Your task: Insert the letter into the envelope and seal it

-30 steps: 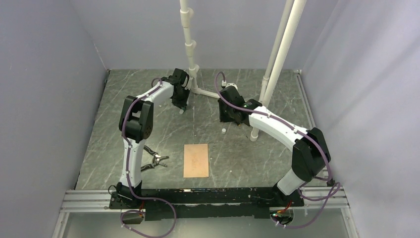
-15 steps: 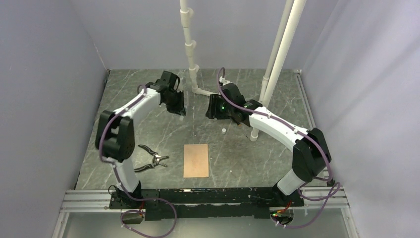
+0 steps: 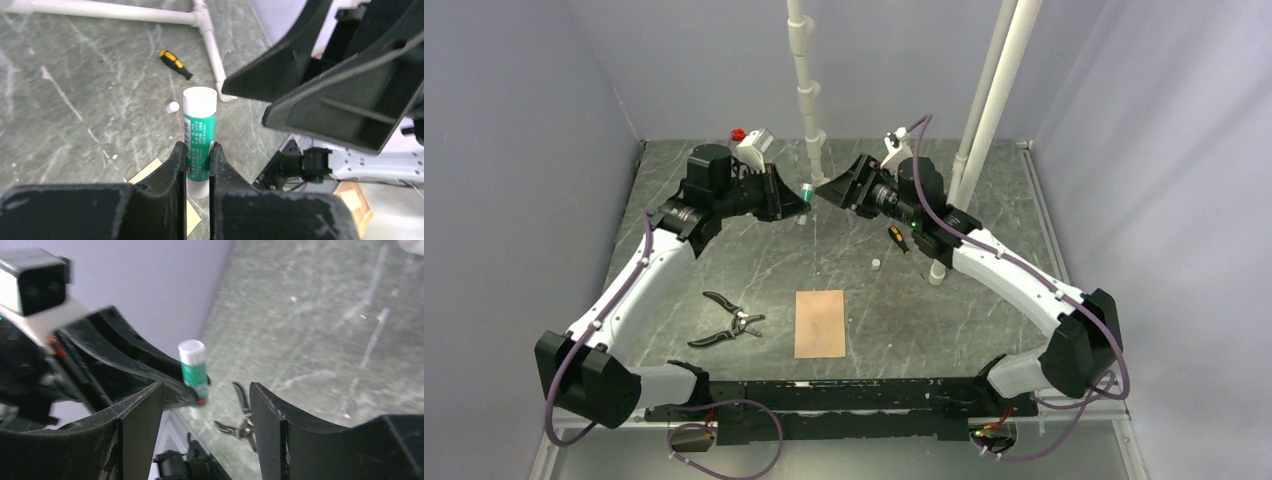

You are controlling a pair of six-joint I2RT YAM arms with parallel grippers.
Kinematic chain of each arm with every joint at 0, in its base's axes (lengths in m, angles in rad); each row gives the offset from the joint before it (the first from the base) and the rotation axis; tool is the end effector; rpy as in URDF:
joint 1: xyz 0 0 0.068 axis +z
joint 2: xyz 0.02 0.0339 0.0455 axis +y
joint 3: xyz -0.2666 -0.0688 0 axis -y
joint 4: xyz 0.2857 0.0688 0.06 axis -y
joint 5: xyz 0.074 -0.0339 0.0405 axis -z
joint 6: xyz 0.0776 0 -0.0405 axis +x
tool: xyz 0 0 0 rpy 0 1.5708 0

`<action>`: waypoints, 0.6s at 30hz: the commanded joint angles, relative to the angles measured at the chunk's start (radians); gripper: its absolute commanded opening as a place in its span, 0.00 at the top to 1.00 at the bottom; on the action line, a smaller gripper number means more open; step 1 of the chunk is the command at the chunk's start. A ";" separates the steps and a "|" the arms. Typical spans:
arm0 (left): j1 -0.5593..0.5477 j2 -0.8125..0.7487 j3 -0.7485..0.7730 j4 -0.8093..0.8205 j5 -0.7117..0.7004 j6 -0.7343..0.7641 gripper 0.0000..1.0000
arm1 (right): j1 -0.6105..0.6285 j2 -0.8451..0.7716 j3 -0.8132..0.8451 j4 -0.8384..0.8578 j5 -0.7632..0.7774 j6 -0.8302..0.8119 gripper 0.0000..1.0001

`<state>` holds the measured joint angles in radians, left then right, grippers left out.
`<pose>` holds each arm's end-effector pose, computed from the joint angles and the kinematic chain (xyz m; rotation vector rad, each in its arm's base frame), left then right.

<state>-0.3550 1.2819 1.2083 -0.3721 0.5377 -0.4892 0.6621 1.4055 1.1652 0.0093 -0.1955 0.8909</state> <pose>0.3240 -0.1625 0.3472 0.2216 2.1050 -1.0628 0.3173 0.2664 0.3324 0.0734 1.9900 1.2410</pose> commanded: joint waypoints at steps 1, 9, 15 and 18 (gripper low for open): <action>0.002 -0.078 -0.034 0.114 0.183 -0.014 0.98 | 0.010 -0.047 0.005 0.207 -0.074 0.075 0.33; 0.002 -0.120 -0.005 0.110 0.255 0.000 0.98 | 0.055 -0.012 0.125 0.103 -0.129 -0.025 0.42; 0.004 -0.129 0.010 0.100 0.255 -0.002 0.98 | 0.065 -0.020 0.135 0.099 -0.125 -0.014 0.66; 0.004 -0.137 0.009 0.110 0.264 -0.012 0.97 | 0.067 -0.012 0.158 0.069 -0.135 -0.029 0.71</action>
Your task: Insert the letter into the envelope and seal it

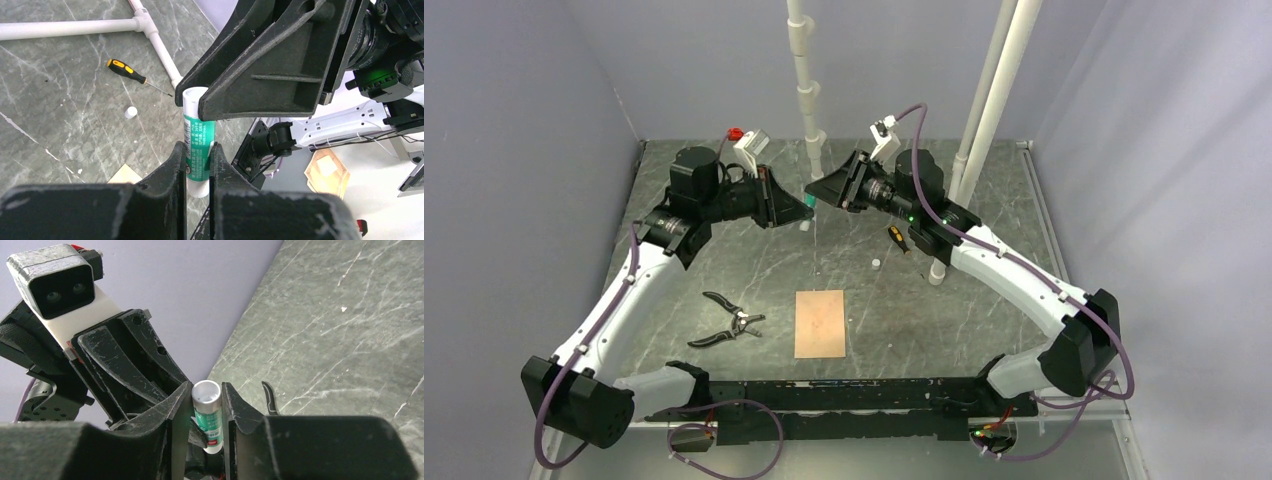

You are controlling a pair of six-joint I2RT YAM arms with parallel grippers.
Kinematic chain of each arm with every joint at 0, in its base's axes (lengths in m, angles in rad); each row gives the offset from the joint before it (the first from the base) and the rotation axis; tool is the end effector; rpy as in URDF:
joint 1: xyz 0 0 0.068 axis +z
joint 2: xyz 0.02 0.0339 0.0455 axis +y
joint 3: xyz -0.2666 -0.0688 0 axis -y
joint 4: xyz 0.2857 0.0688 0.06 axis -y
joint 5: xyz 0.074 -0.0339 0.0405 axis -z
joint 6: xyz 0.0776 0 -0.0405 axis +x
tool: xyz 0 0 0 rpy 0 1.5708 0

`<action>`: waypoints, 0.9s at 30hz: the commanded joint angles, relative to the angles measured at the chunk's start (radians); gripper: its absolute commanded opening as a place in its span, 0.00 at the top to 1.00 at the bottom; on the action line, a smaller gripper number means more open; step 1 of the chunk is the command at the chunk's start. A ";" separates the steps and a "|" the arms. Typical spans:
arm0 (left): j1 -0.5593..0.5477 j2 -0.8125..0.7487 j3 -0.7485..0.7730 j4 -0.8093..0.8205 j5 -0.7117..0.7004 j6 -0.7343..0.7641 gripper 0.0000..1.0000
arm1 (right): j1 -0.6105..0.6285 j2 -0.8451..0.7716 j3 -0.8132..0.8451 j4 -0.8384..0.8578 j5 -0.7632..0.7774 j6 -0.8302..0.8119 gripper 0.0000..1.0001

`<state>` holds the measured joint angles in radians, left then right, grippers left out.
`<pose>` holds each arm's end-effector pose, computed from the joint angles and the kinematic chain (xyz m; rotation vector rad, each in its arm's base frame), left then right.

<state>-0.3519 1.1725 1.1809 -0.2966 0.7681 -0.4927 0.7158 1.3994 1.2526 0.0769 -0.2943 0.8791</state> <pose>0.2877 -0.1631 0.3847 0.4369 1.9301 -1.2781 0.2975 0.2886 0.3834 -0.1031 1.8495 1.4143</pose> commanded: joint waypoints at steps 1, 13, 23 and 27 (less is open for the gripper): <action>0.001 -0.029 0.040 0.033 0.035 -0.009 0.97 | 0.014 -0.004 0.075 -0.006 -0.039 -0.024 0.71; 0.002 -0.030 0.055 0.025 0.021 -0.069 0.60 | 0.016 -0.018 0.082 -0.035 -0.067 -0.087 1.00; 0.023 -0.007 0.043 0.031 0.035 -0.104 0.63 | 0.016 -0.041 0.045 0.009 -0.124 -0.097 1.00; 0.024 0.005 0.033 0.048 0.086 -0.103 0.72 | 0.015 -0.039 0.032 0.054 -0.133 -0.057 1.00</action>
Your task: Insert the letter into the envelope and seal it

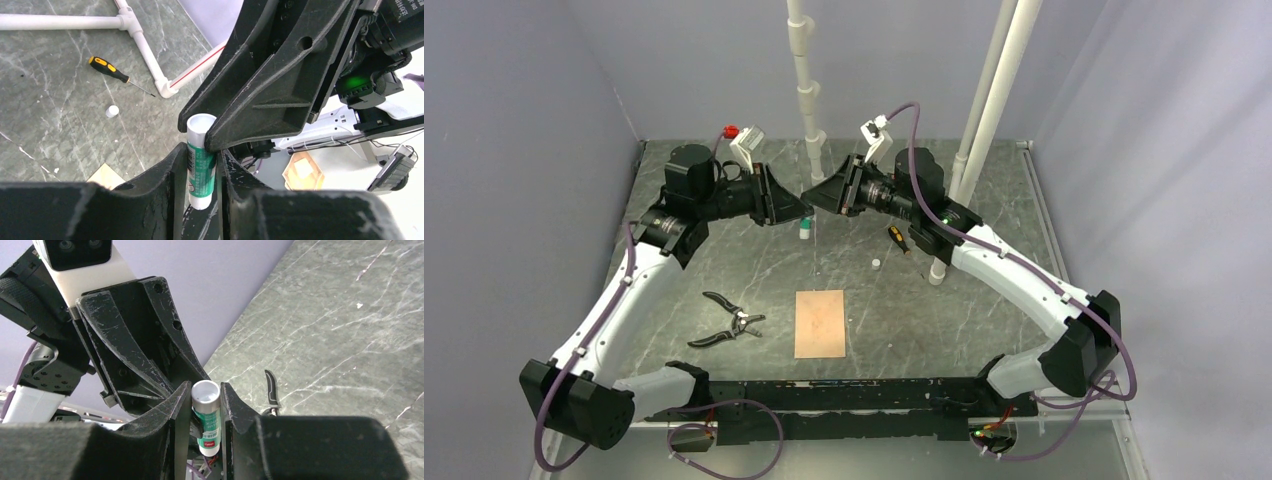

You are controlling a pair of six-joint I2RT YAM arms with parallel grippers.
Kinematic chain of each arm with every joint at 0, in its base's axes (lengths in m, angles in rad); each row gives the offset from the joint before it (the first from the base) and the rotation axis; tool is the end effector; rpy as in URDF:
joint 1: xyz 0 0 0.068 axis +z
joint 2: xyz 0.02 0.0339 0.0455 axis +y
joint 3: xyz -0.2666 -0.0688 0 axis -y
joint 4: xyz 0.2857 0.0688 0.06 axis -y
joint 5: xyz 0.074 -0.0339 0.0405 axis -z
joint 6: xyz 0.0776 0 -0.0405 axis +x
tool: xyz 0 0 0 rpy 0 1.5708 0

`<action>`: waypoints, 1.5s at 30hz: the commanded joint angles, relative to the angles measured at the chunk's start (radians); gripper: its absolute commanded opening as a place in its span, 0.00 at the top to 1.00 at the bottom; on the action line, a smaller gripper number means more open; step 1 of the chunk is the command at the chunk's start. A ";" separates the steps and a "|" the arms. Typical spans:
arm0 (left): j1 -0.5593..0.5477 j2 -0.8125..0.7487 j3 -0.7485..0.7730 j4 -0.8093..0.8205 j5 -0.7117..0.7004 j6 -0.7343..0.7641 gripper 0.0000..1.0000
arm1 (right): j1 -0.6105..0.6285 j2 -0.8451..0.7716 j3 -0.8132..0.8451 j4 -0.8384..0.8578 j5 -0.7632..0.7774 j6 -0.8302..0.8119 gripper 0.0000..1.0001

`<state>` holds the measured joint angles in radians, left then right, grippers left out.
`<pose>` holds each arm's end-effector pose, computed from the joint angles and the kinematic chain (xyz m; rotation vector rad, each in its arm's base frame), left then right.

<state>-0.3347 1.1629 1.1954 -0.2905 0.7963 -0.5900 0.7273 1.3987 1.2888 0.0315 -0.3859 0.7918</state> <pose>0.2858 -0.1581 0.3948 0.3642 1.9388 -1.3513 0.2871 0.2946 0.3930 -0.2721 1.8446 1.4281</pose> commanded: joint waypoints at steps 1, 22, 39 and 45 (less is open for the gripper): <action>0.006 0.017 0.016 0.045 0.071 -0.004 0.71 | 0.004 -0.035 -0.005 0.107 -0.042 0.040 1.00; 0.006 0.008 0.048 -0.033 -0.262 -0.021 0.98 | 0.008 -0.143 -0.110 0.047 0.105 -0.066 0.32; 0.006 -0.011 0.067 -0.030 -0.317 -0.215 0.97 | 0.177 0.057 0.130 -0.194 0.365 -0.271 0.33; 0.006 -0.035 0.054 -0.014 -0.301 -0.213 0.98 | 0.176 0.084 0.150 -0.145 0.378 -0.278 0.36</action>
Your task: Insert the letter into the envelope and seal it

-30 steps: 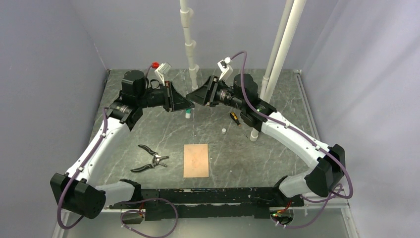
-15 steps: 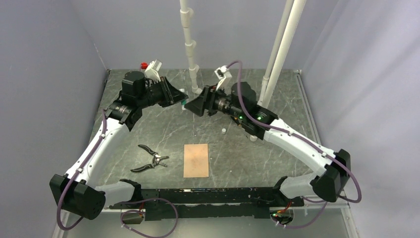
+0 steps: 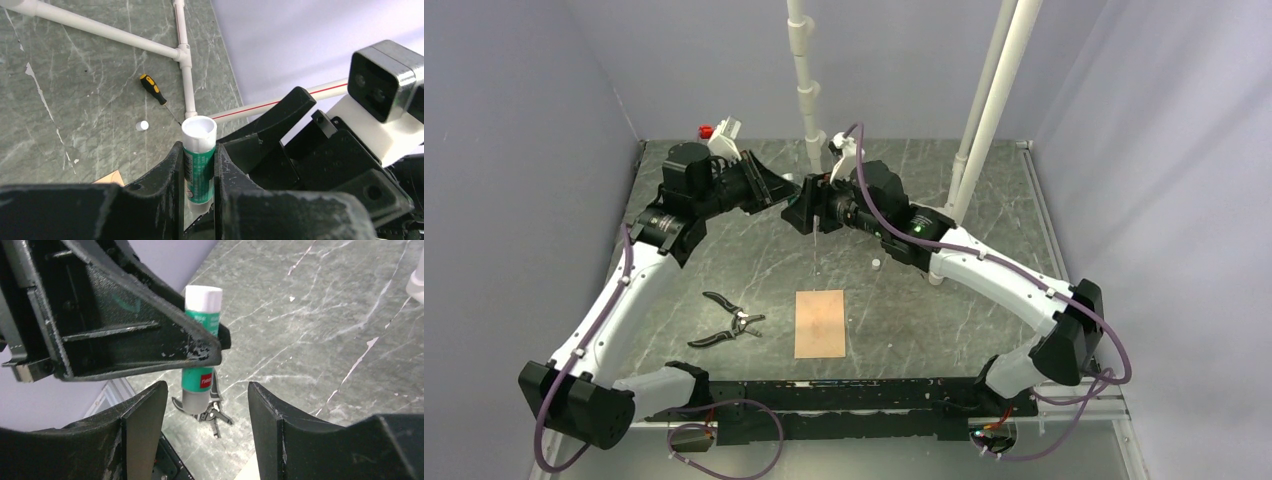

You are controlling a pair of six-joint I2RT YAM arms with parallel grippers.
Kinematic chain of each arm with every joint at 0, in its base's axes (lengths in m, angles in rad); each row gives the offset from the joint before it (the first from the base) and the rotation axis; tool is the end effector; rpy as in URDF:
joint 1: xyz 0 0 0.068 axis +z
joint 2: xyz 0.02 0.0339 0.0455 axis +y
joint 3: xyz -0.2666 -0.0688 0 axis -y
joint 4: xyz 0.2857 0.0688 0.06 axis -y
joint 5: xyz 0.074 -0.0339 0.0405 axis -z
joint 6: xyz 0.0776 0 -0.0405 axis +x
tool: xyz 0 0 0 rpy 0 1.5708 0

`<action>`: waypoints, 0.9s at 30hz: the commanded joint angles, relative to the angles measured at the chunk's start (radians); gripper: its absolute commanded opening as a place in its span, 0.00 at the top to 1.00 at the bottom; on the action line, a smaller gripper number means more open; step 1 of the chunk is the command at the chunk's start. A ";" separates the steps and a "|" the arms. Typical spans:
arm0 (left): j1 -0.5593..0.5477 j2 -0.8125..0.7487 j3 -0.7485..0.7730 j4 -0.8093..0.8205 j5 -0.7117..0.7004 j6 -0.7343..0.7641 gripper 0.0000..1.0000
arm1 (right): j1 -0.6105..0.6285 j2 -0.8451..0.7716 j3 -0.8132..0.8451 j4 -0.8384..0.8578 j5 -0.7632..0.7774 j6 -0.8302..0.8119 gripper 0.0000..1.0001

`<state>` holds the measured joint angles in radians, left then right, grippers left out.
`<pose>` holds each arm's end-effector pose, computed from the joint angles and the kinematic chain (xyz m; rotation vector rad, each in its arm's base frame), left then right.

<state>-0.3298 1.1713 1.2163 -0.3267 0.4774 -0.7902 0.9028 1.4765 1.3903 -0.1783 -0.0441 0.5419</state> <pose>0.3066 -0.1426 0.3922 -0.0987 2.0004 -1.1928 0.2643 0.3404 0.3745 -0.3859 1.9304 1.0283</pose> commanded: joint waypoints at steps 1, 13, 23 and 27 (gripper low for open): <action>0.002 -0.044 0.034 0.014 0.018 -0.012 0.98 | 0.001 0.008 0.047 0.081 0.032 -0.029 0.37; 0.002 -0.068 0.021 -0.011 0.020 -0.006 0.98 | 0.001 0.023 0.066 0.133 0.026 -0.027 0.62; 0.003 -0.066 0.063 -0.074 0.028 0.004 0.38 | -0.015 -0.008 0.008 0.143 -0.029 -0.084 0.95; 0.014 -0.039 0.125 -0.152 0.116 0.042 0.19 | -0.048 -0.063 -0.052 0.142 -0.174 -0.210 0.96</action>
<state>-0.3237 1.1358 1.2522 -0.4061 0.4938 -0.7868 0.8856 1.4960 1.3750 -0.0994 -0.0971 0.4686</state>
